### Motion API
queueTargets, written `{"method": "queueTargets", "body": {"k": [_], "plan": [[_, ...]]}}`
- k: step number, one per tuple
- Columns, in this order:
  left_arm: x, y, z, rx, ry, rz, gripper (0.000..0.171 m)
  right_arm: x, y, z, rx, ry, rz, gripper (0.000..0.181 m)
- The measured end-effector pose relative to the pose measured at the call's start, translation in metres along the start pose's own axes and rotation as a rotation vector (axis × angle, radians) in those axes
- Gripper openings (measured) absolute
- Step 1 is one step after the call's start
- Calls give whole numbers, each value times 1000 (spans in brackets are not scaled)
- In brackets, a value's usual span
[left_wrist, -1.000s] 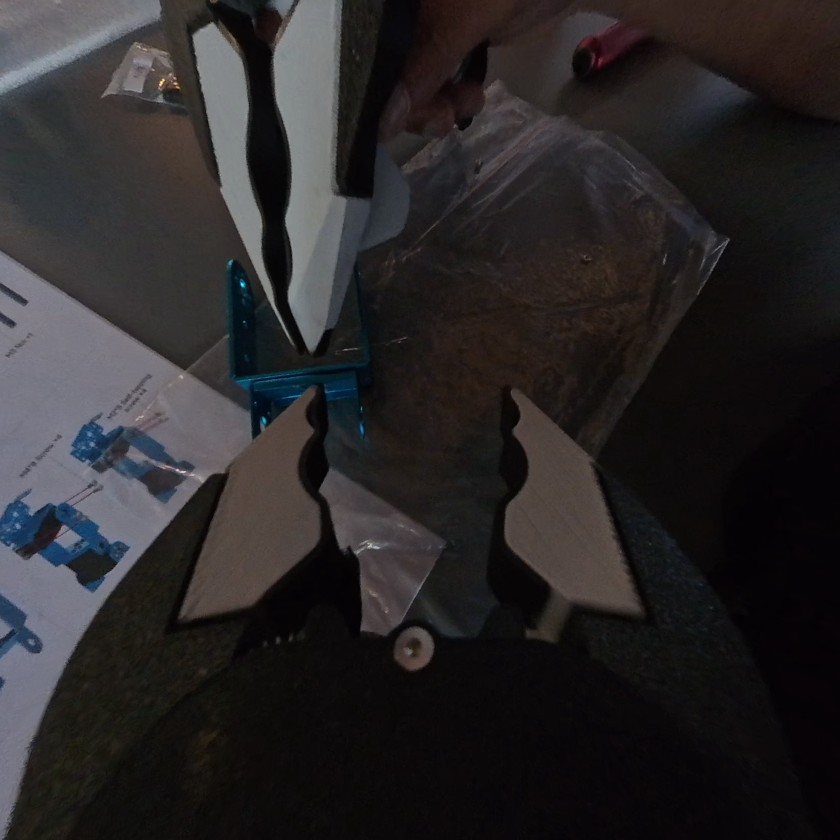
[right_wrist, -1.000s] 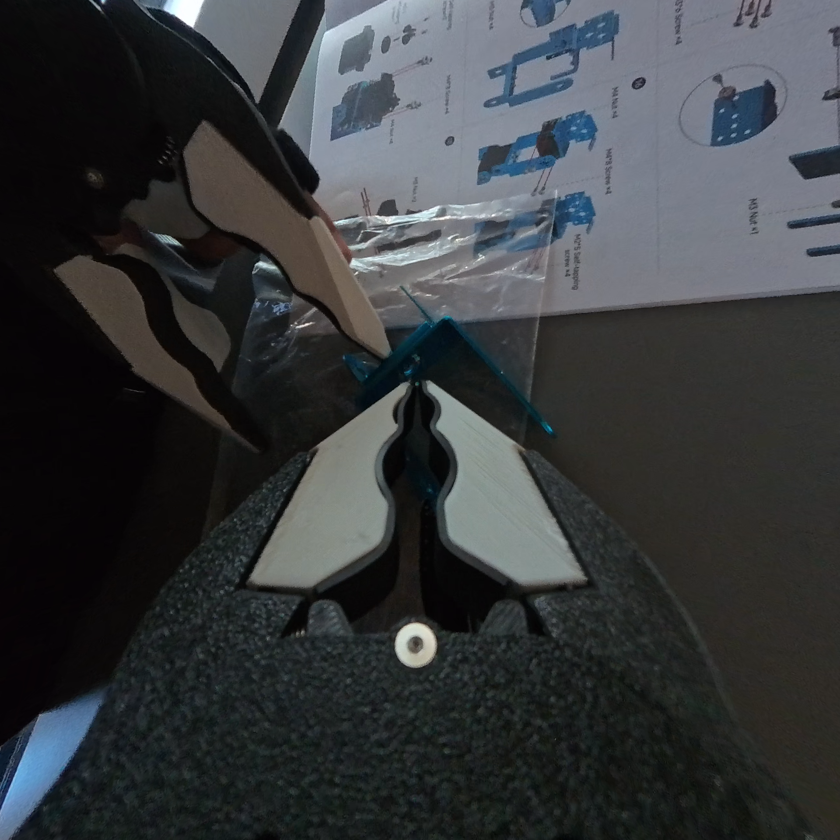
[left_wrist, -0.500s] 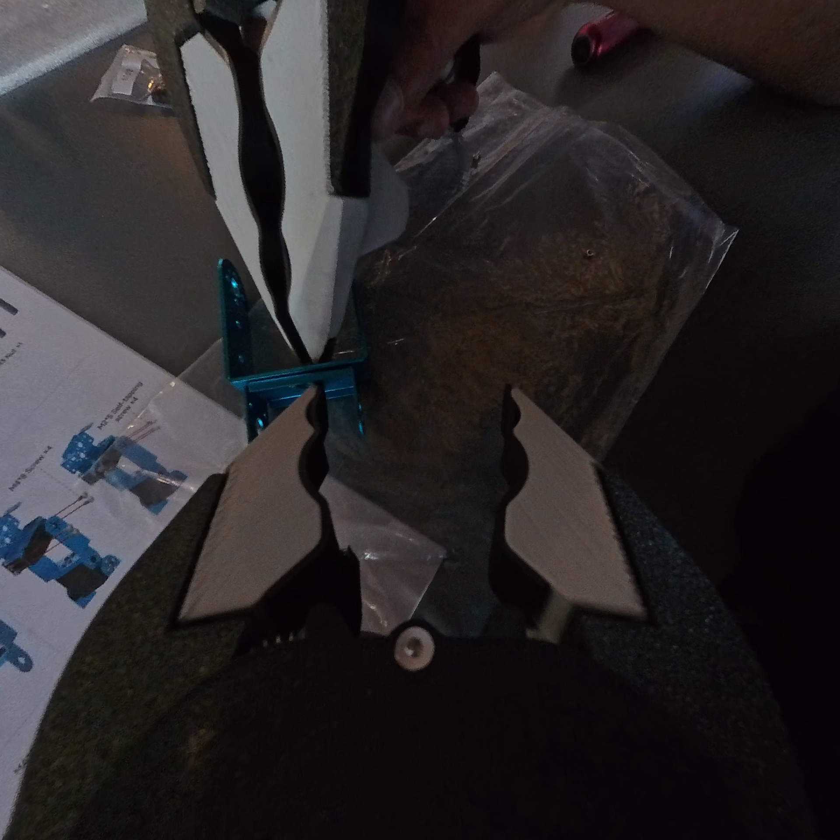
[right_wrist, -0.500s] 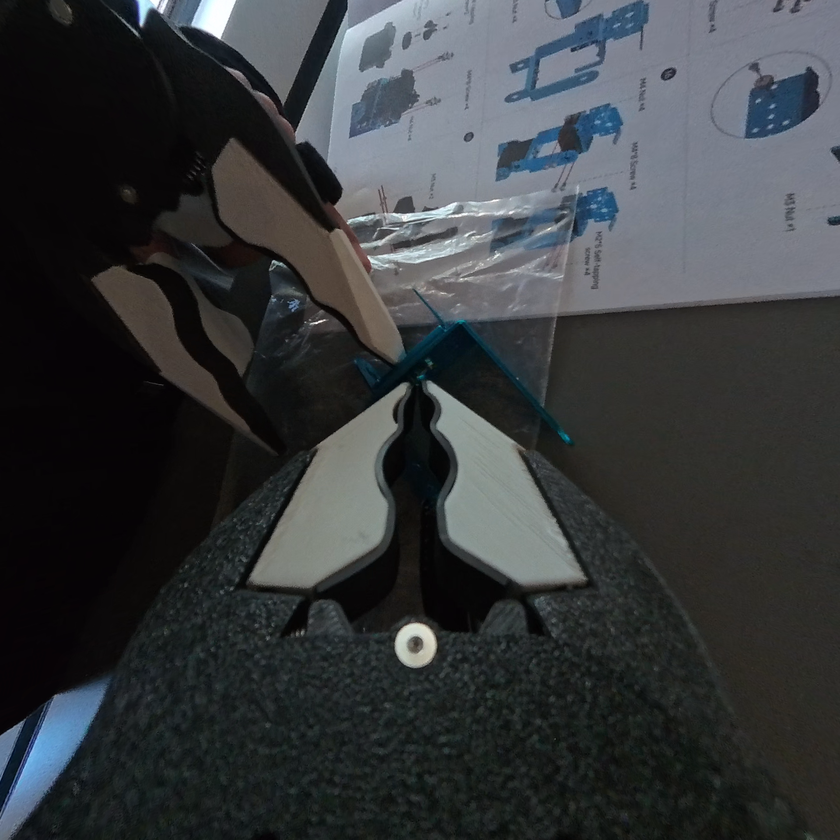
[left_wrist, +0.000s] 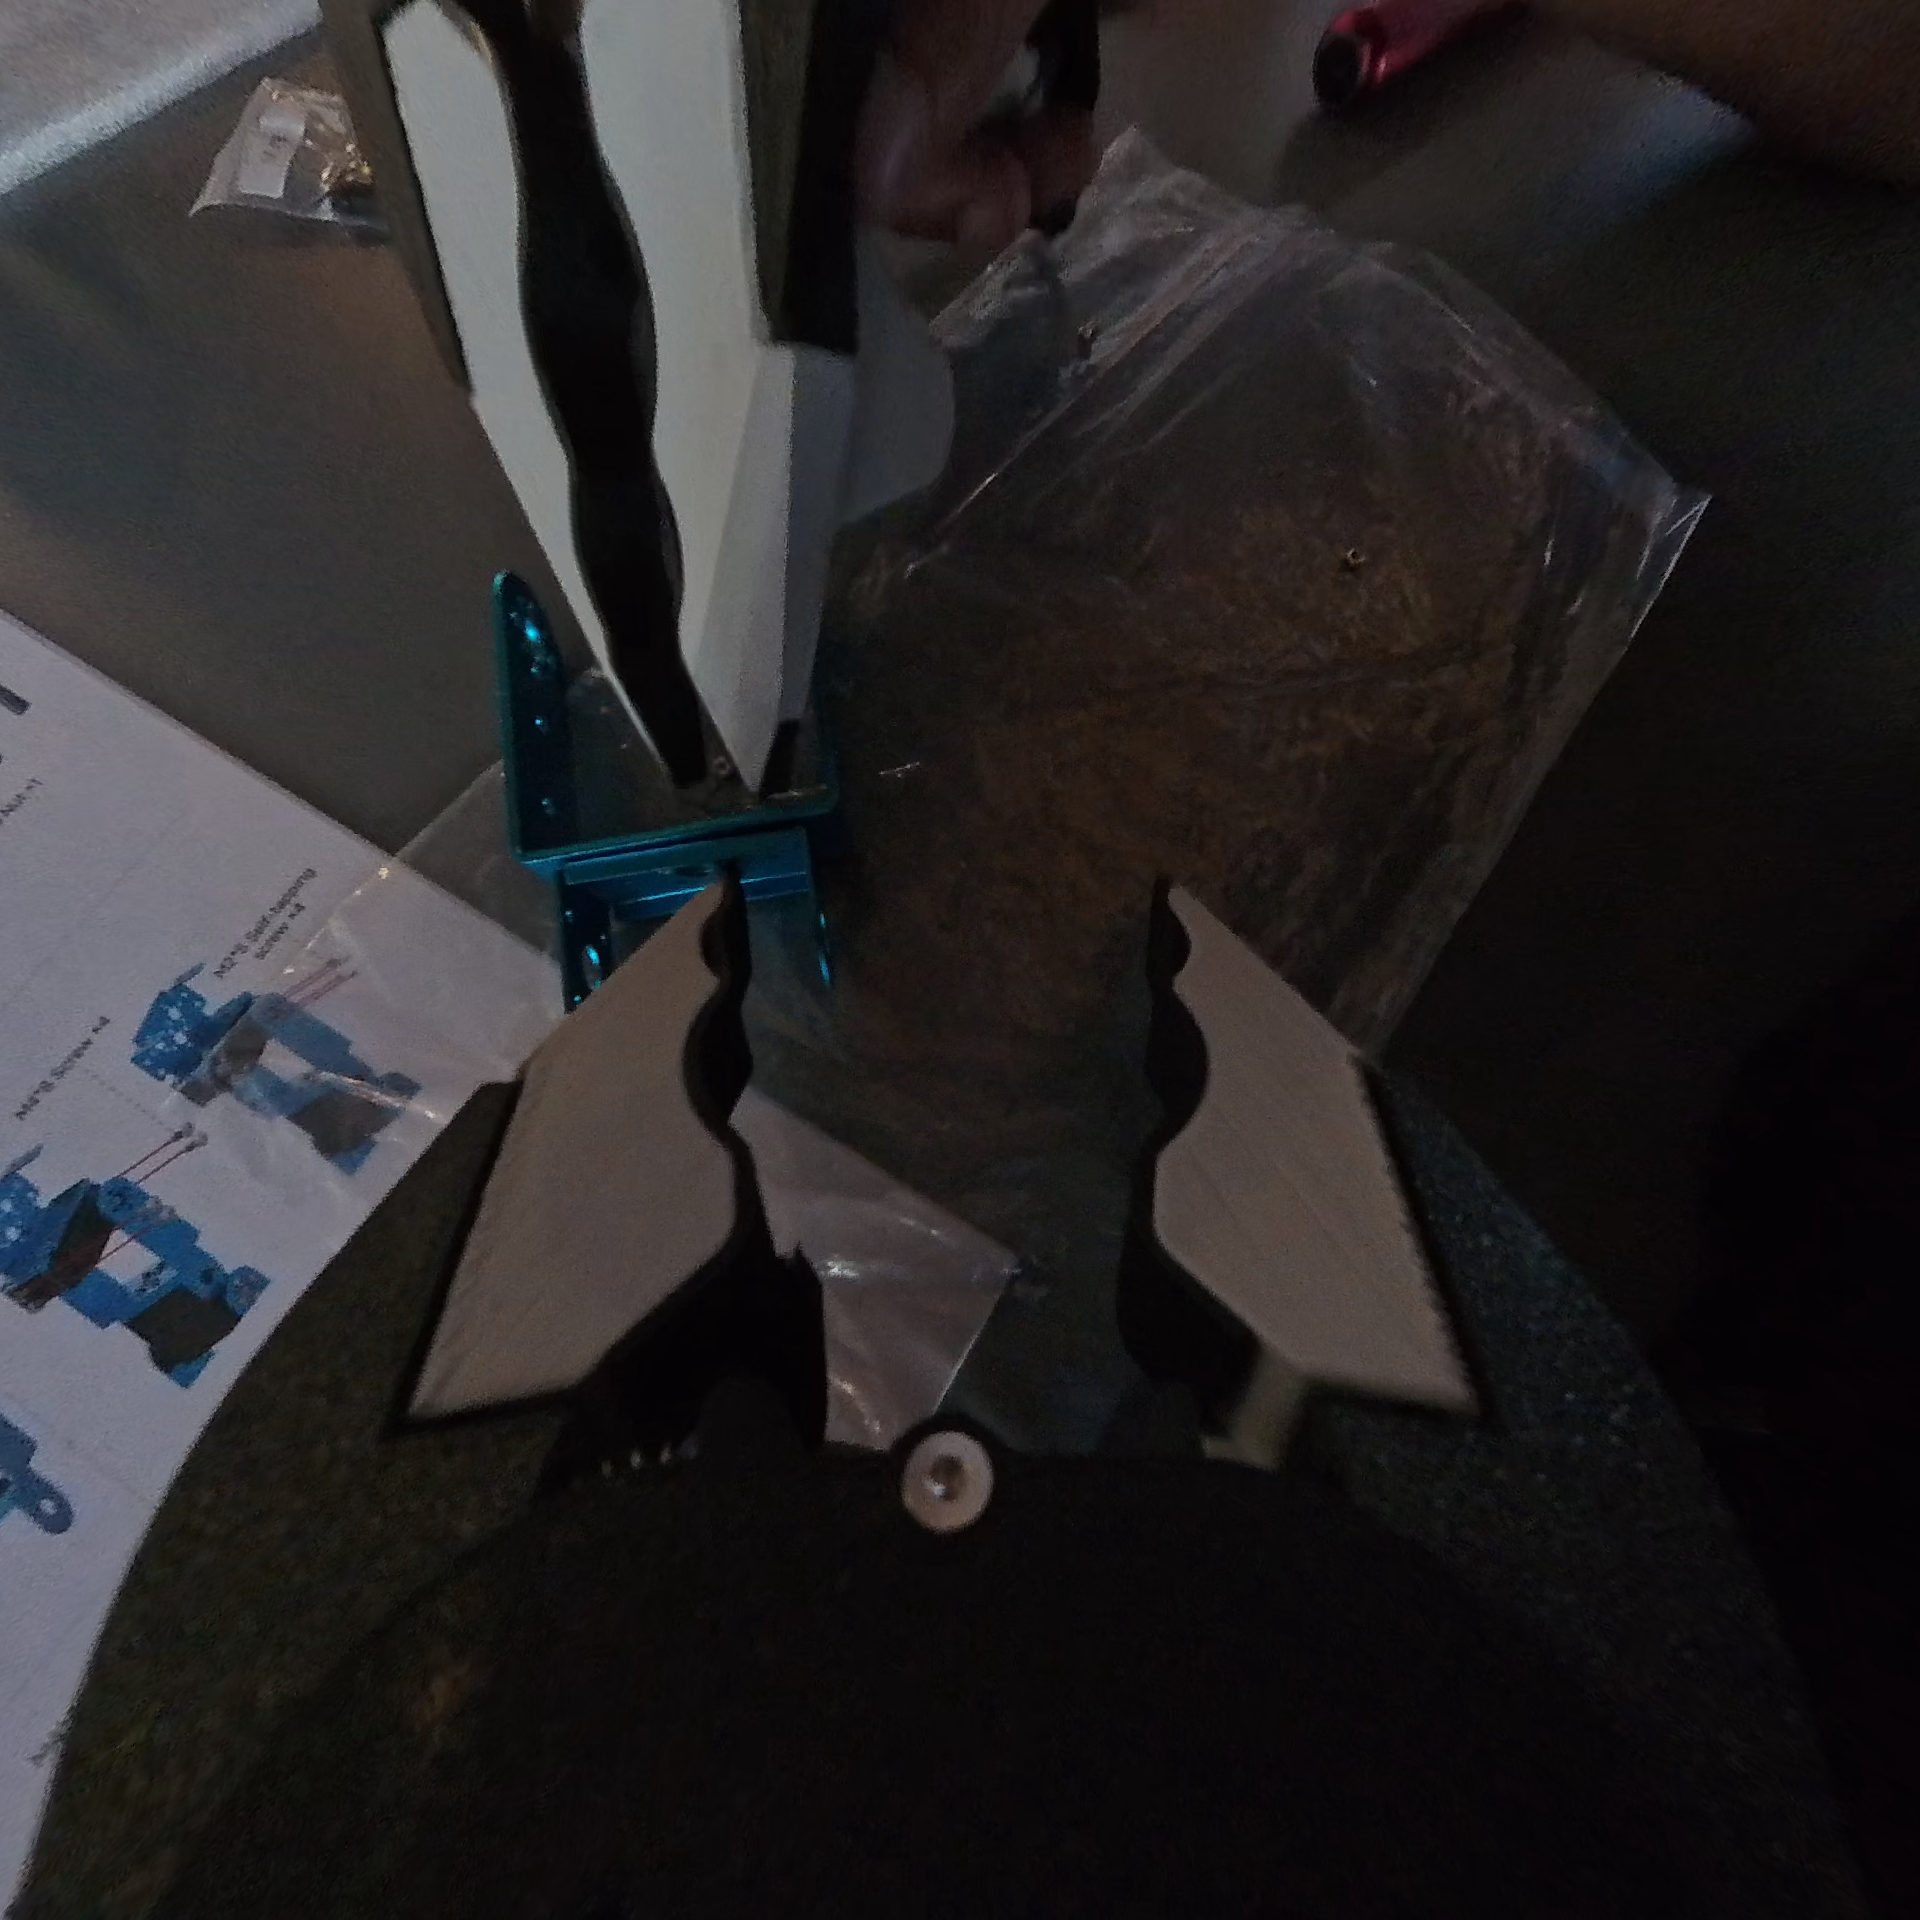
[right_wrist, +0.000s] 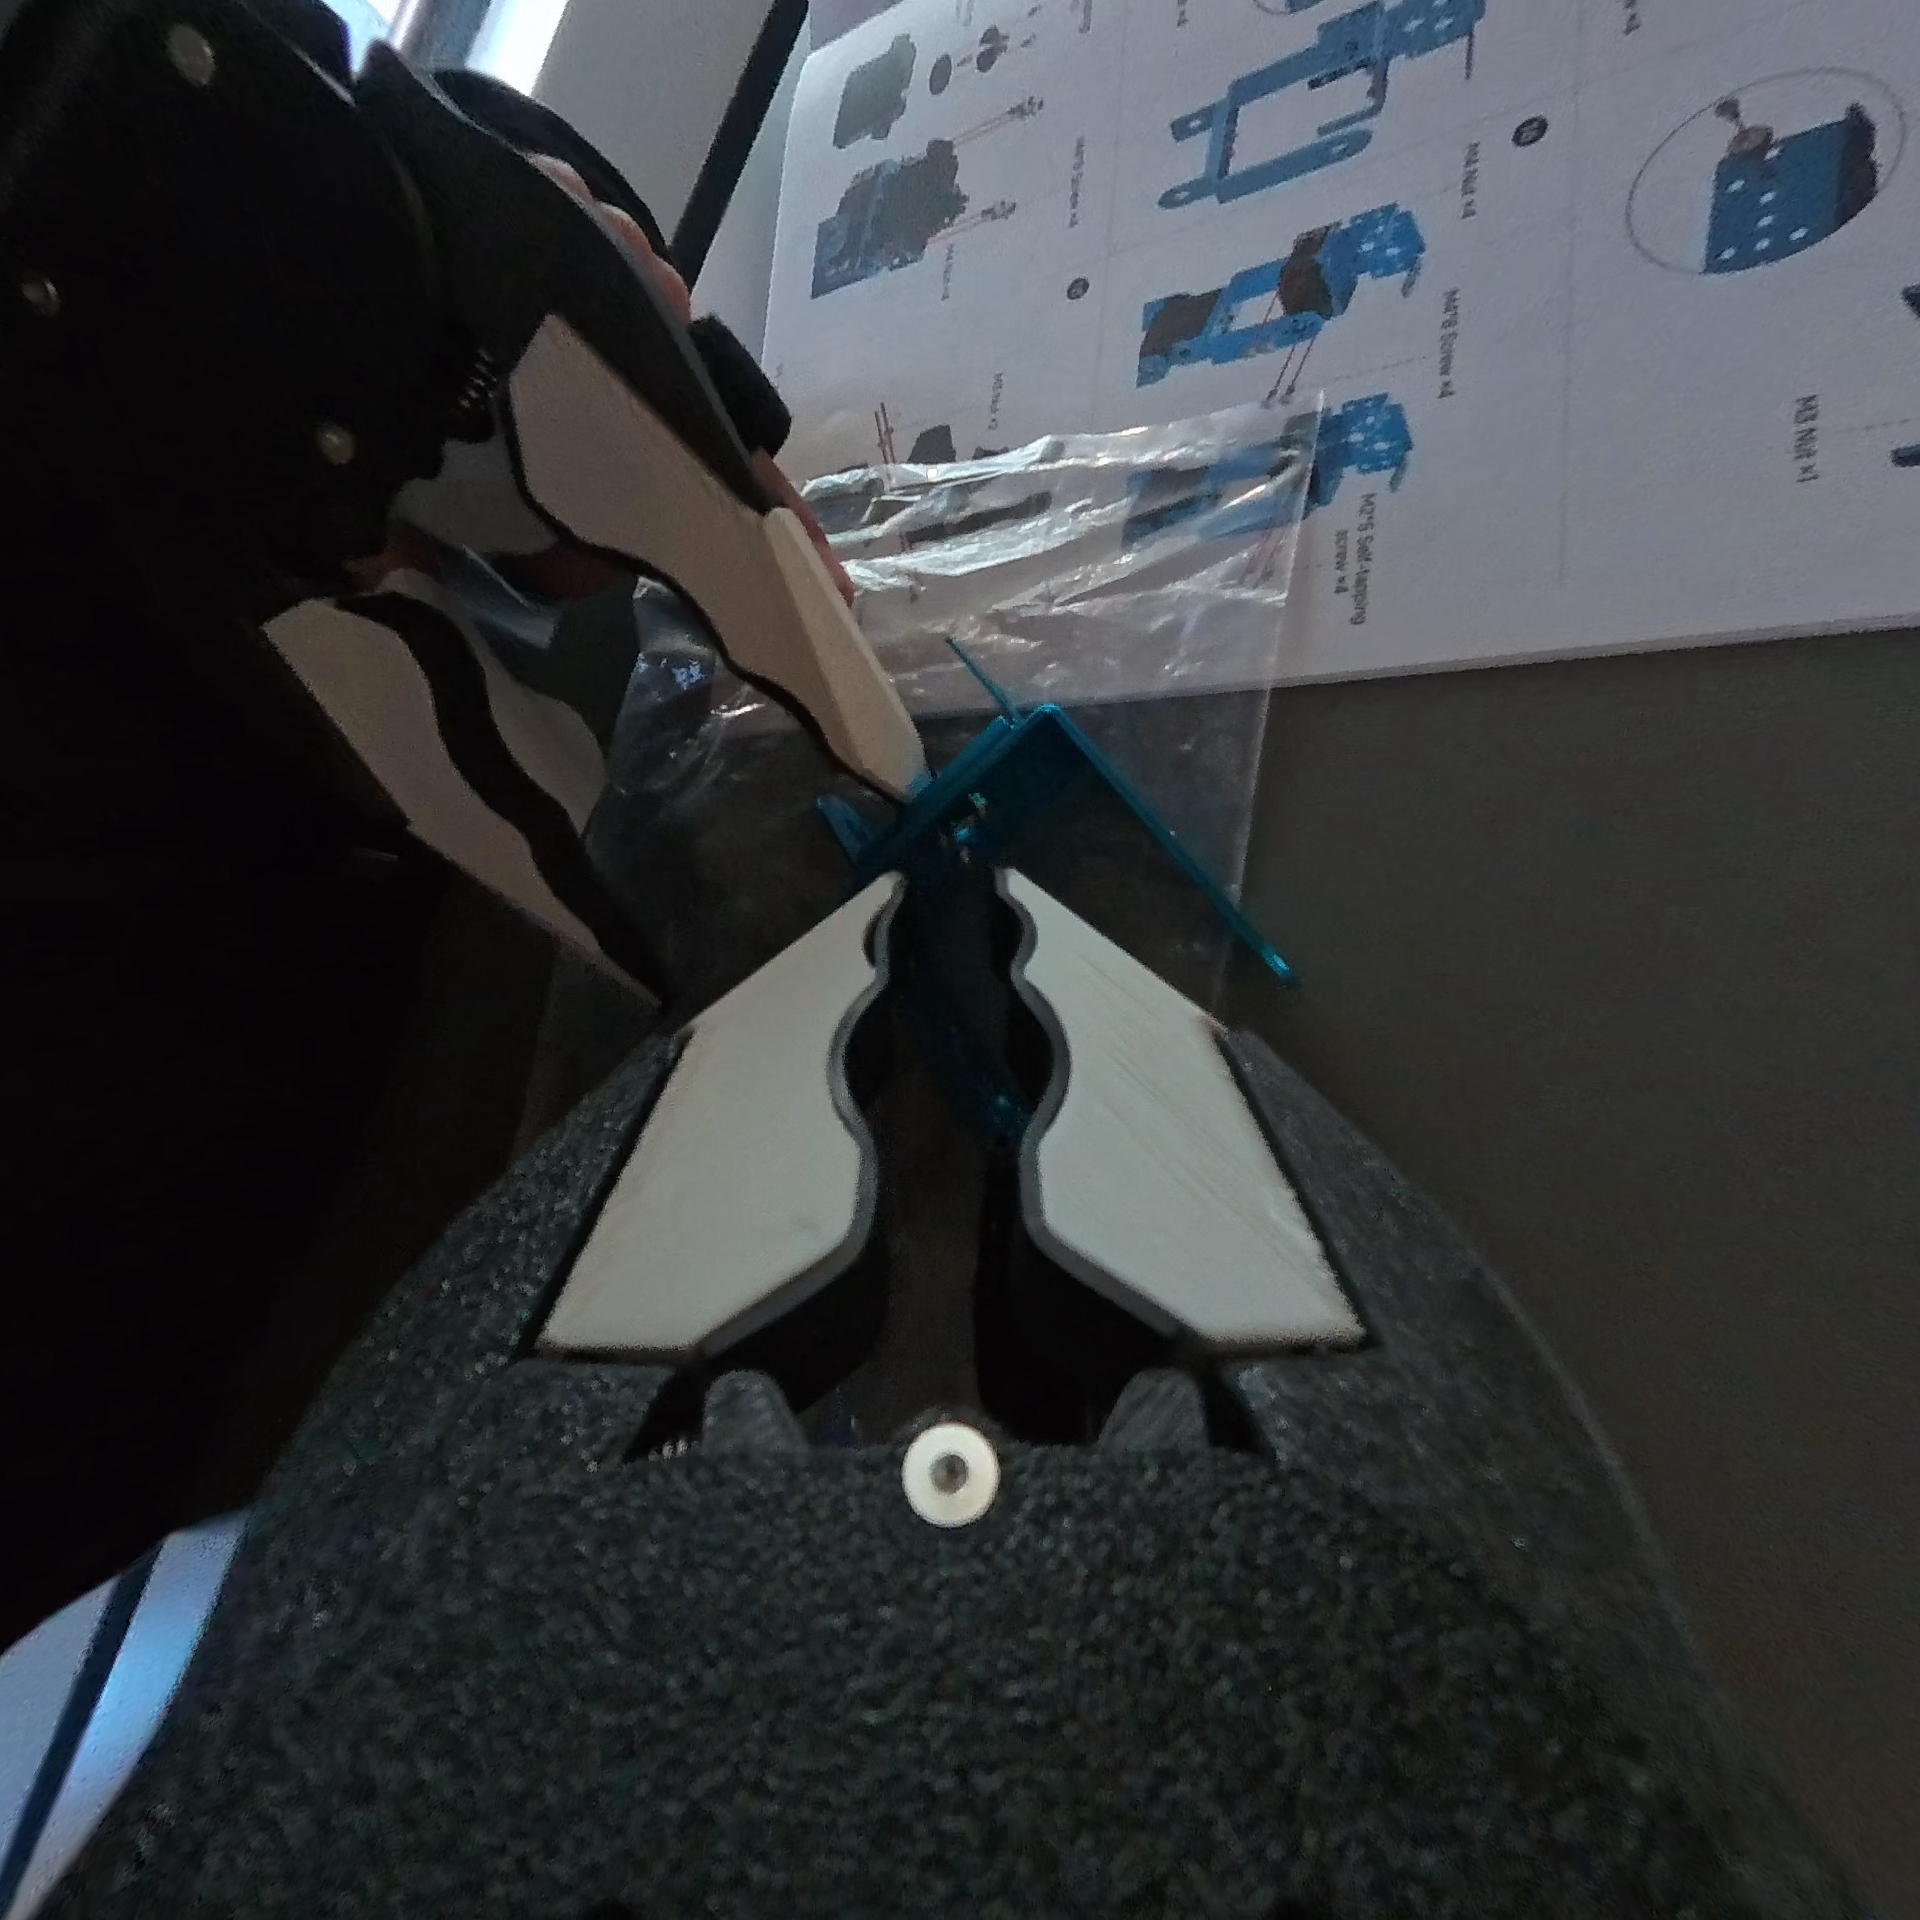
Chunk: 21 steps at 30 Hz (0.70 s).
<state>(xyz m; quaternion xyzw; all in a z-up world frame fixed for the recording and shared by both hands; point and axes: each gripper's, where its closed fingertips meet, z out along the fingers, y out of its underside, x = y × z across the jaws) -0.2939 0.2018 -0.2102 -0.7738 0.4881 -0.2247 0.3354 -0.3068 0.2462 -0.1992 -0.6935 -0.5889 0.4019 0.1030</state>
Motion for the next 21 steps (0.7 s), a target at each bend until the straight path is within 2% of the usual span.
{"method": "queueTargets", "body": {"k": [4,6,9,11,13,17,21], "plan": [[-1,2,-2,-2,-3,-2,76,-3,5,-14,-22,19,-76,23],[-2,3,-4,-5,-10,1,76,1,6,-23,-16,86,-139,32],[-4,-1,-16,37,-6,12,72,14,9,-38,4,211,-260,53],[-7,-7,-28,90,10,4,68,24,12,-41,17,275,-346,80],[-24,-8,-37,116,-45,-11,67,35,13,-39,19,340,-414,93],[-48,9,-30,14,-123,13,74,36,12,-19,-16,294,-447,99],[-44,14,-16,-34,-94,48,64,34,11,-15,-39,292,-482,78]]}}
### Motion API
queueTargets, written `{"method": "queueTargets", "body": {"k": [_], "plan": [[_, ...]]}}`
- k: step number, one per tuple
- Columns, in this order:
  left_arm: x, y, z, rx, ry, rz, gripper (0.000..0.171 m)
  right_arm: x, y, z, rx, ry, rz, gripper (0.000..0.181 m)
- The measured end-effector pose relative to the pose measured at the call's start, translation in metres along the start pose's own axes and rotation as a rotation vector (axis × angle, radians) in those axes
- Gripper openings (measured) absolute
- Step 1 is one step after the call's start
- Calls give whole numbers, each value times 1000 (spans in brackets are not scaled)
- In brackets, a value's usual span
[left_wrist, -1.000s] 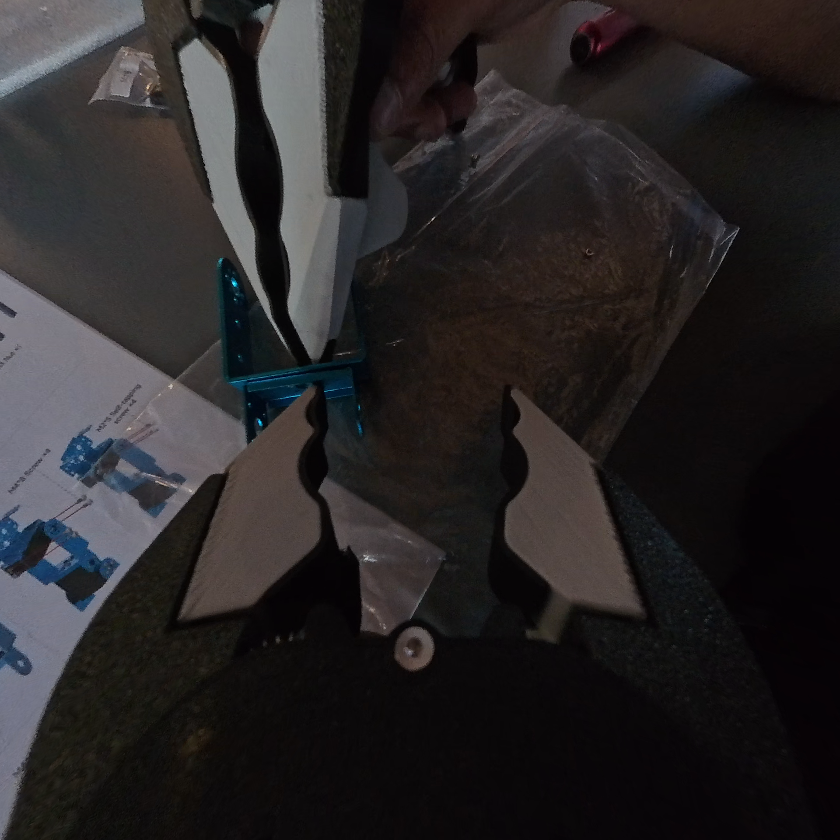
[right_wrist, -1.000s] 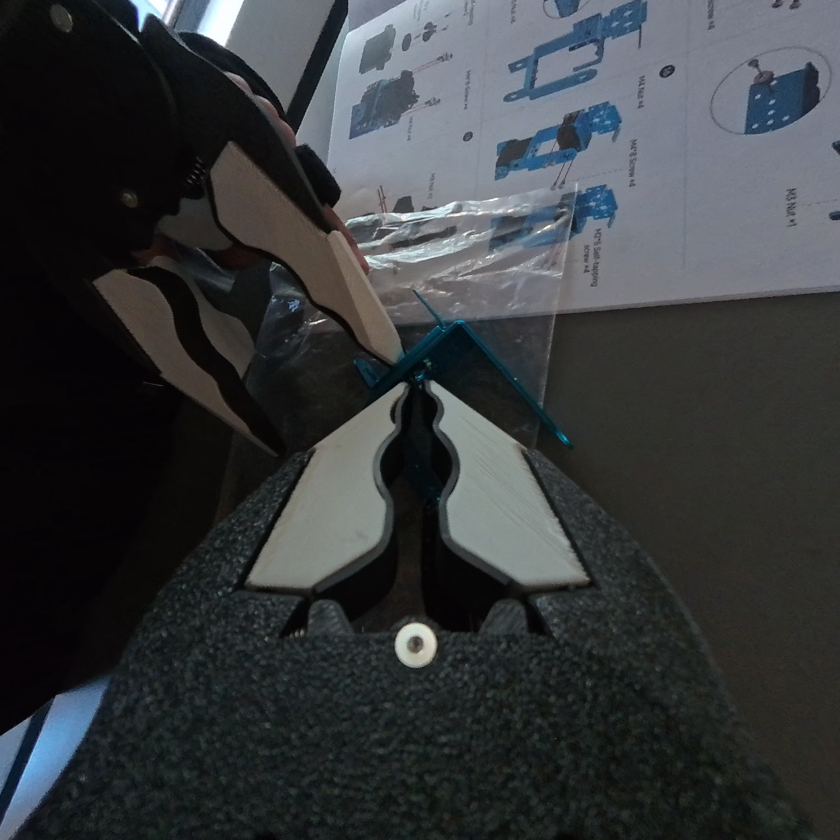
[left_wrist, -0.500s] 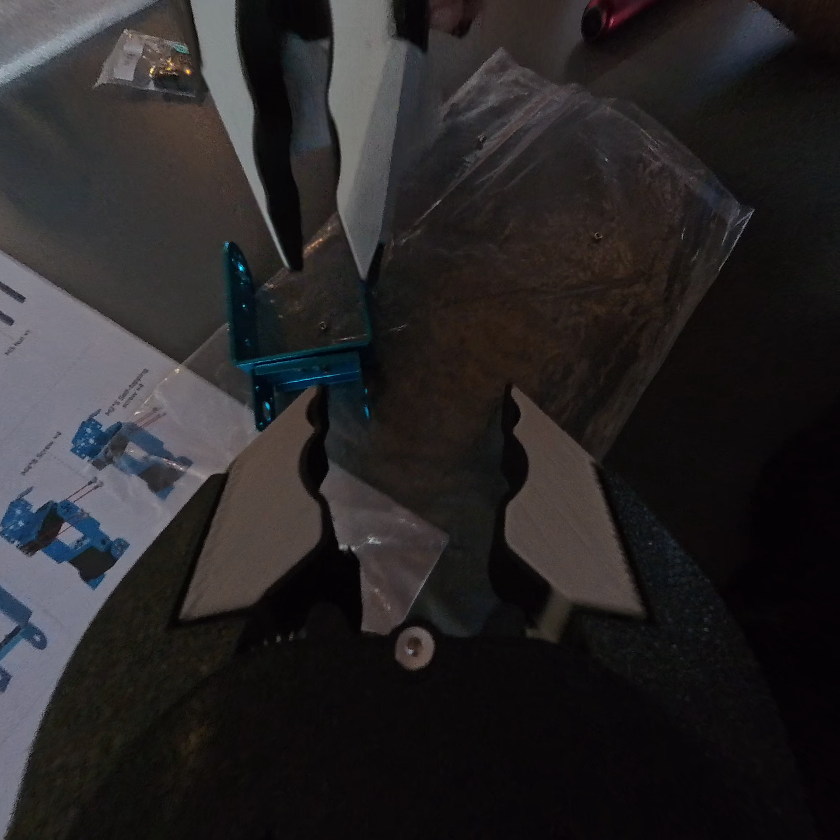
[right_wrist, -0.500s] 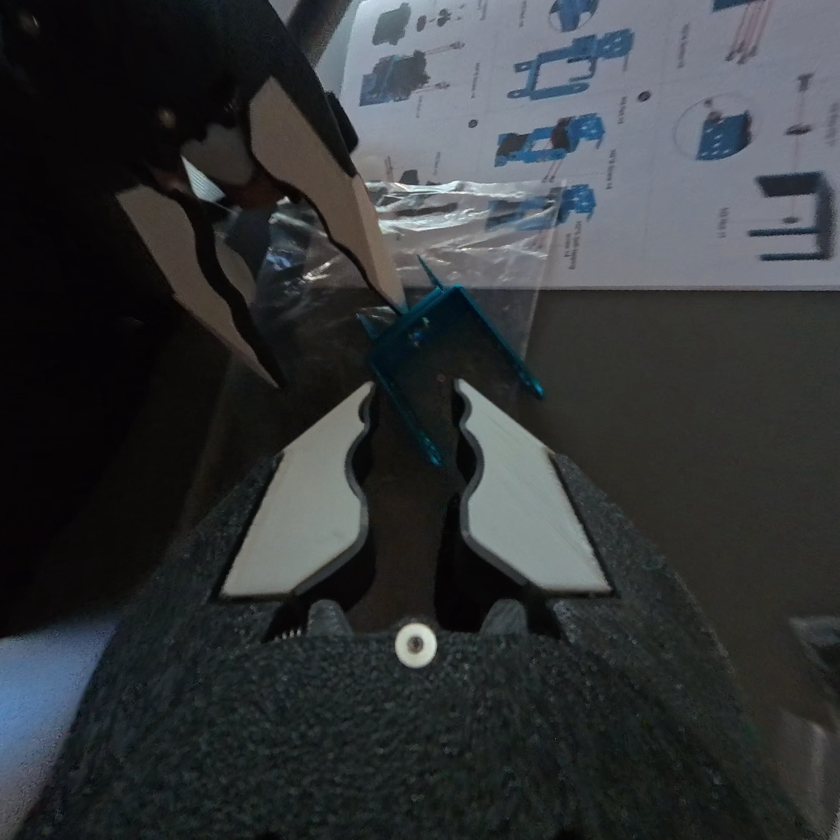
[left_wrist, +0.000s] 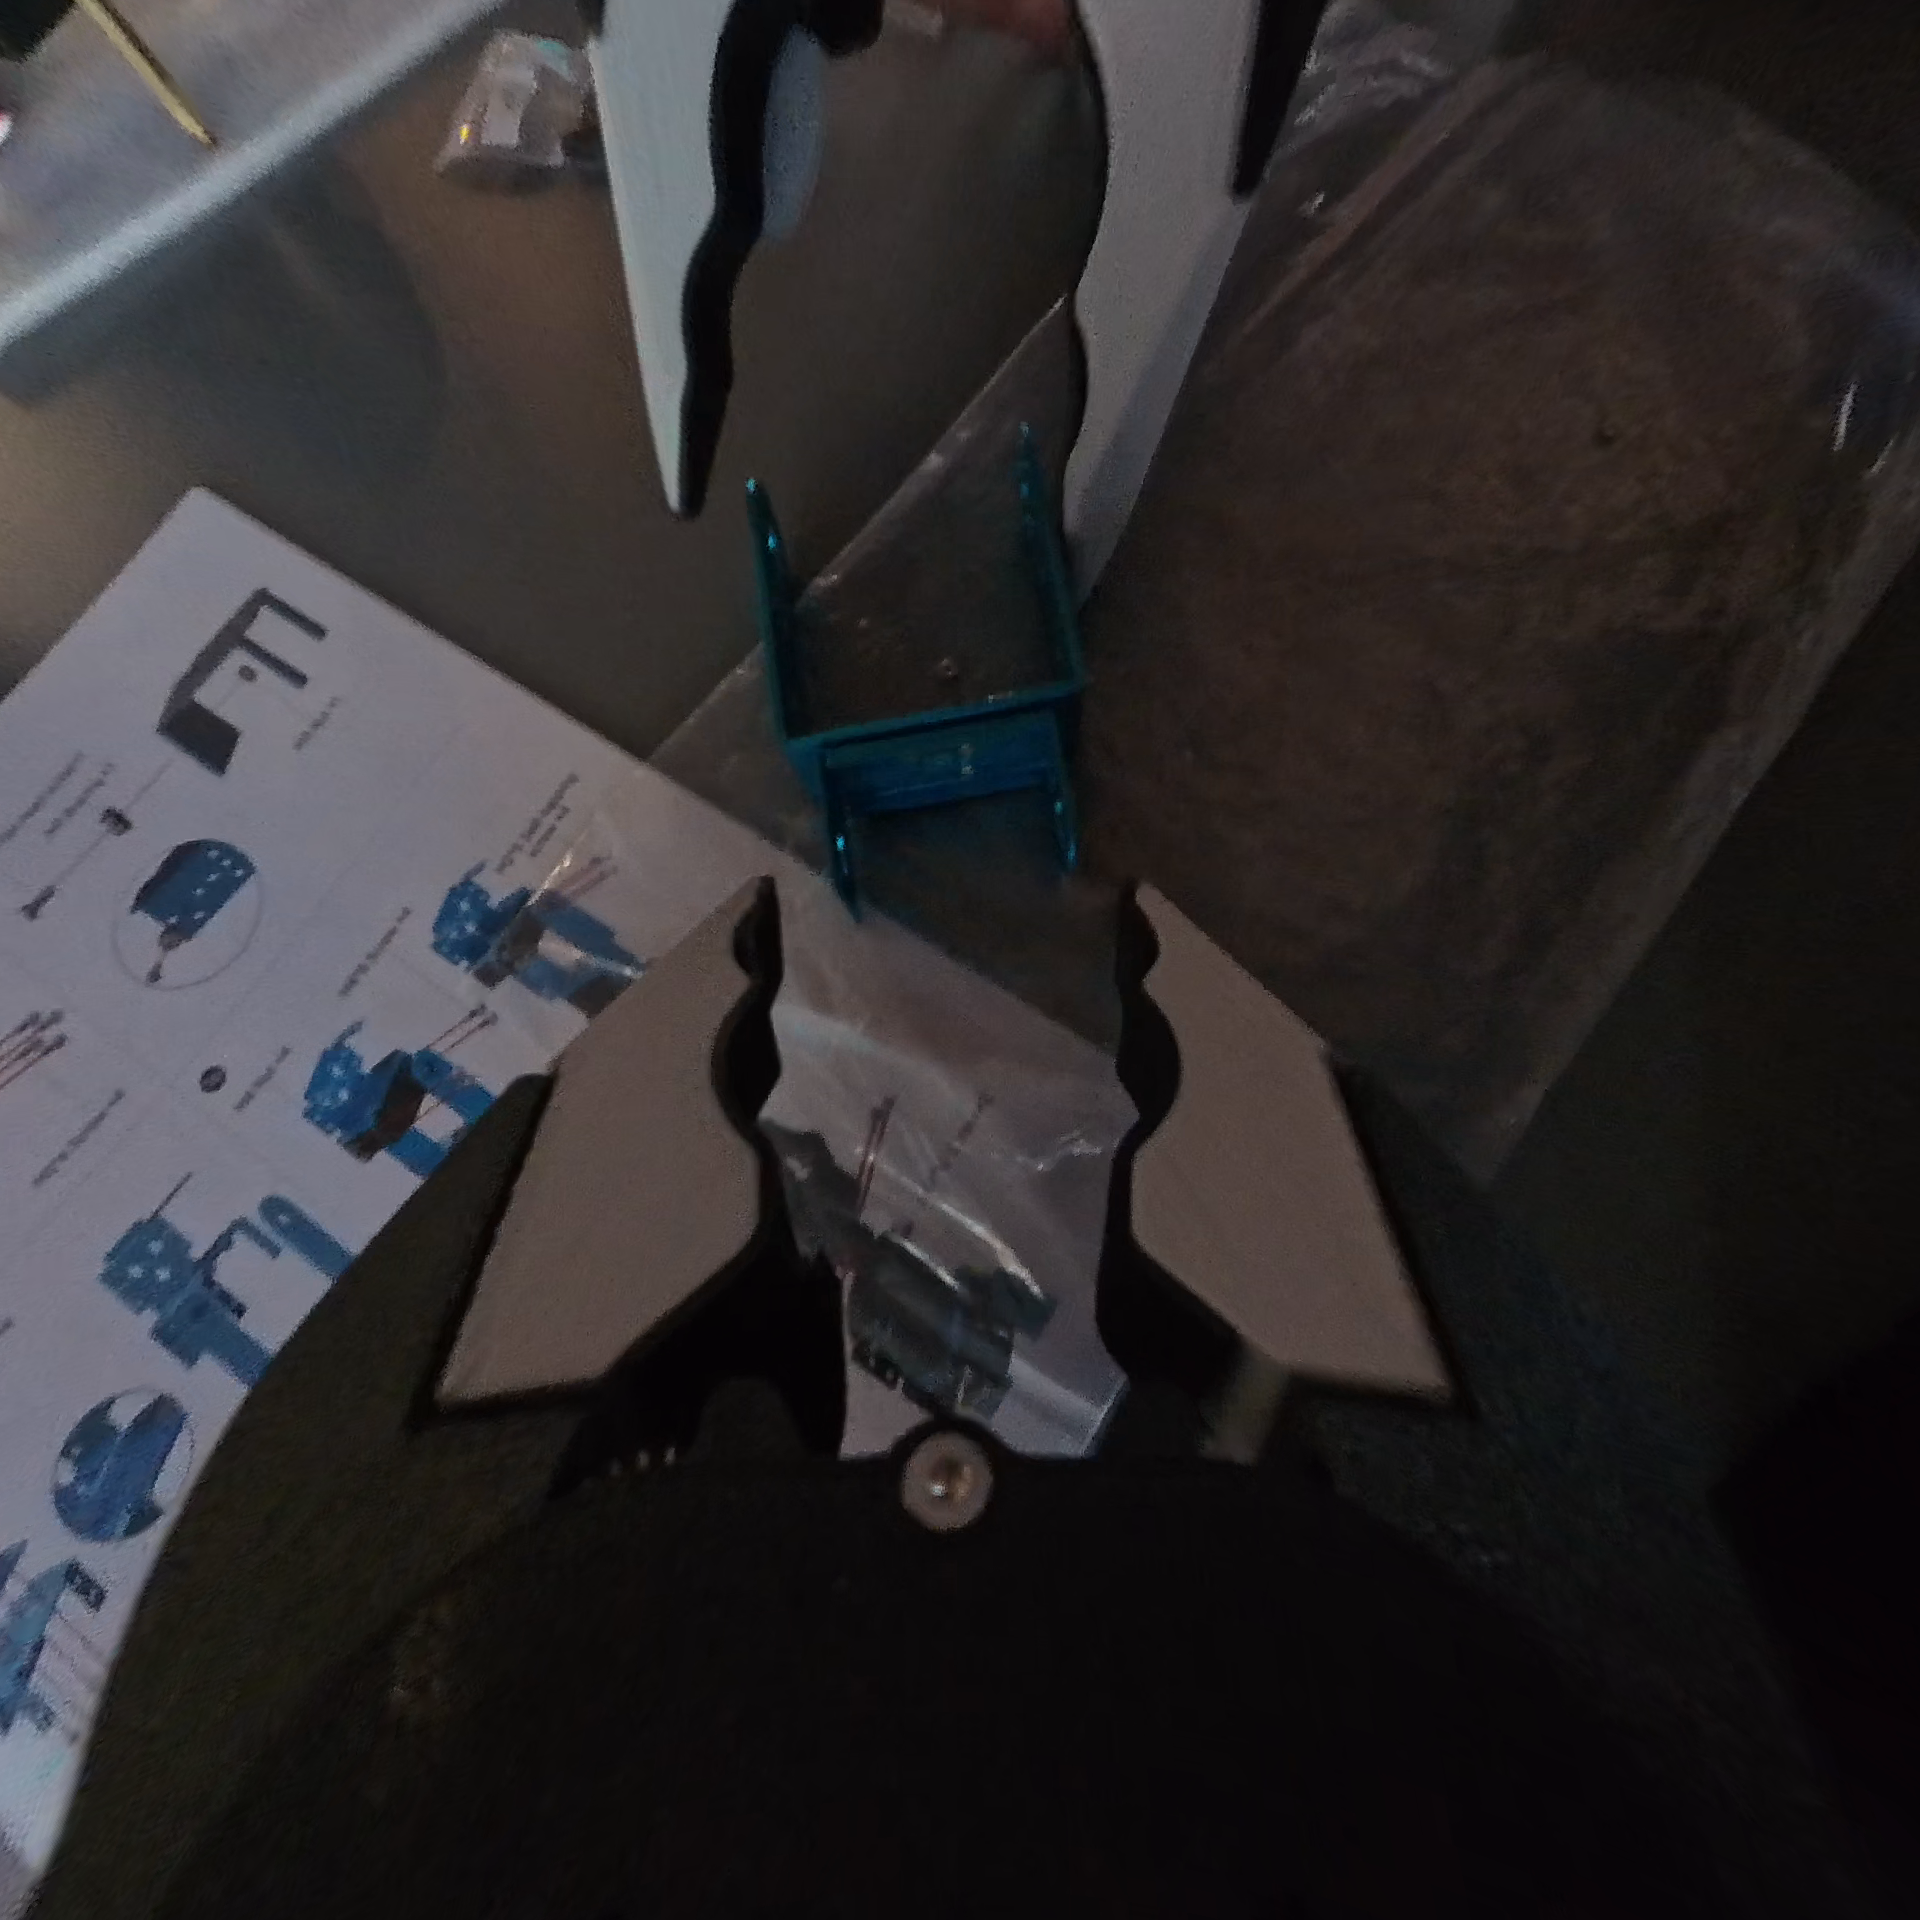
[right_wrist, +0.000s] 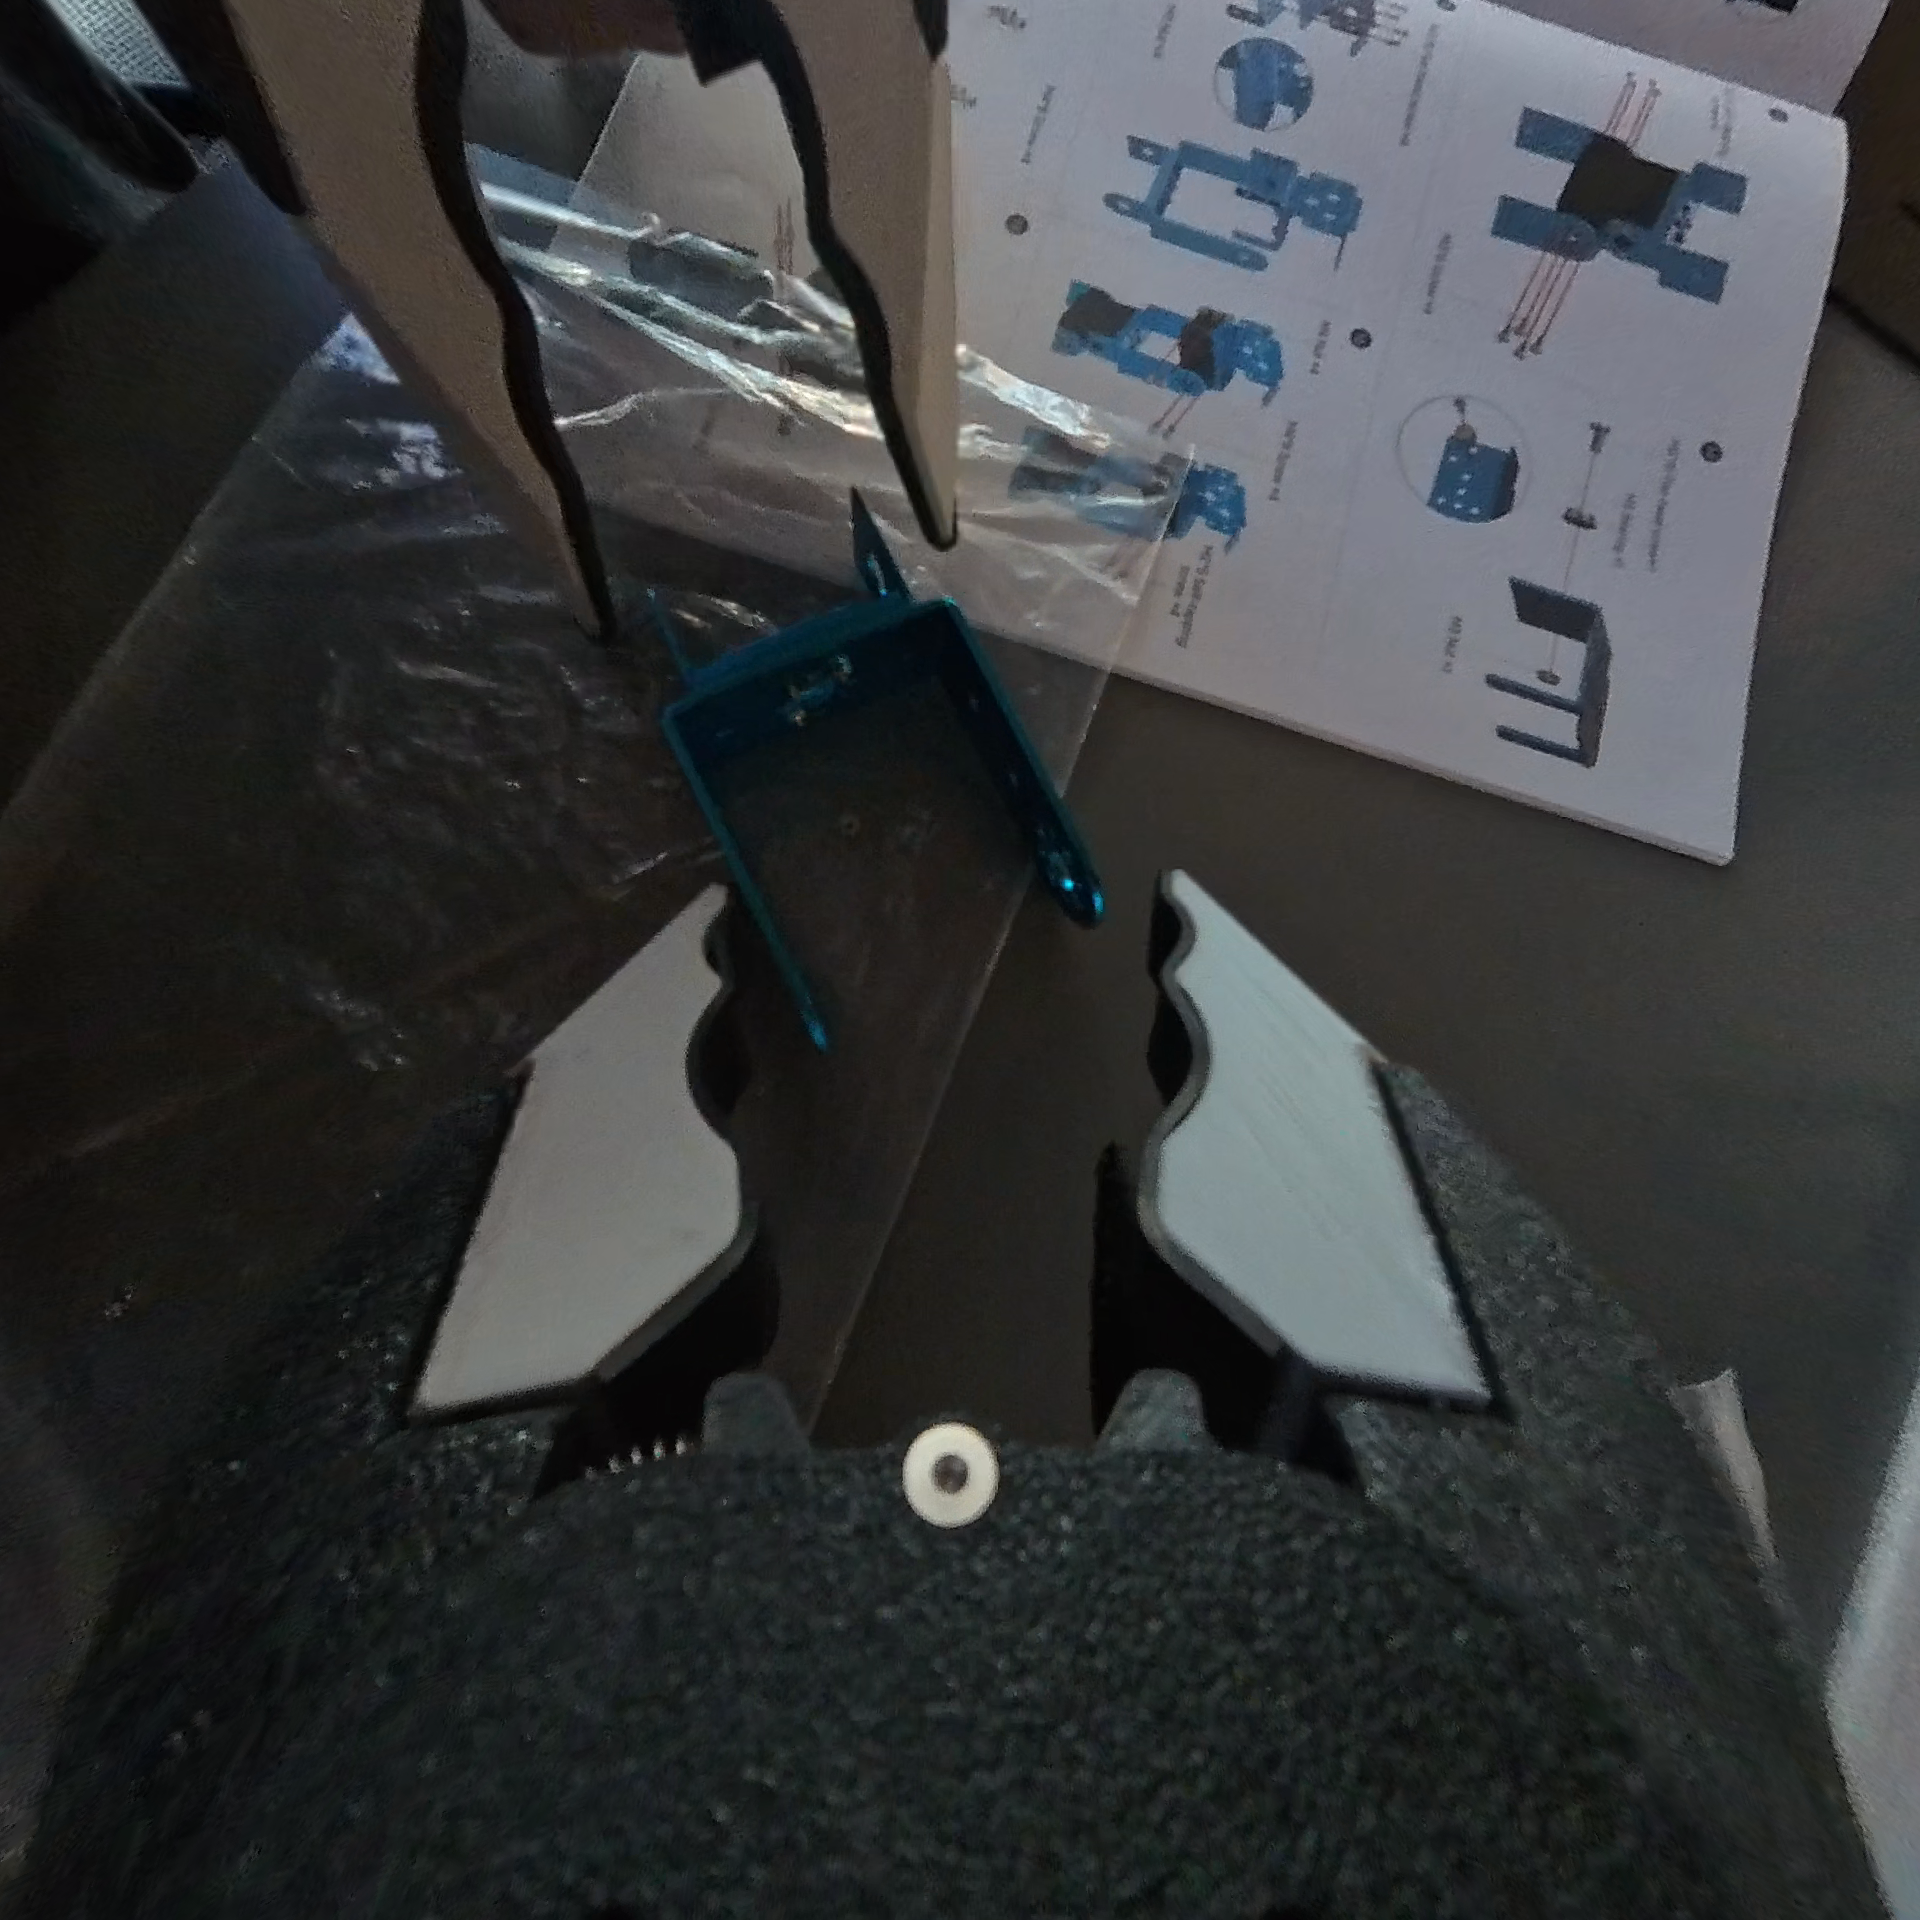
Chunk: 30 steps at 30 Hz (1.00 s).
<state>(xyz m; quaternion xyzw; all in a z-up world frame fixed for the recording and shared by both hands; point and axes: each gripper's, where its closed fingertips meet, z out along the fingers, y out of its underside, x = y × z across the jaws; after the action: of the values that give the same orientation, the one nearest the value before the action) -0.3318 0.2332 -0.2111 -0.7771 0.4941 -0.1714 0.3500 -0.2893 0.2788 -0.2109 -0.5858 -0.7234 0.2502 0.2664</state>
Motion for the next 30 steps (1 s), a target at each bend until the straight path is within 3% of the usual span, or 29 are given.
{"method": "queueTargets", "body": {"k": [2,6,13,23,27,30], "plan": [[2,-7,1,18,4,10,55,-4,0,0,-8,-2,-7,69],[3,-9,5,0,-21,42,47,-8,-1,-2,-41,30,-32,67],[16,-18,-5,15,24,98,46,-27,-6,-17,-104,118,22,69],[45,-4,-3,-15,189,292,46,-69,5,-13,-154,246,251,69],[45,-3,-2,-25,200,310,47,-69,5,-14,-104,233,294,69],[41,-4,-4,-5,154,296,56,-74,-1,-26,-68,169,286,80]]}}
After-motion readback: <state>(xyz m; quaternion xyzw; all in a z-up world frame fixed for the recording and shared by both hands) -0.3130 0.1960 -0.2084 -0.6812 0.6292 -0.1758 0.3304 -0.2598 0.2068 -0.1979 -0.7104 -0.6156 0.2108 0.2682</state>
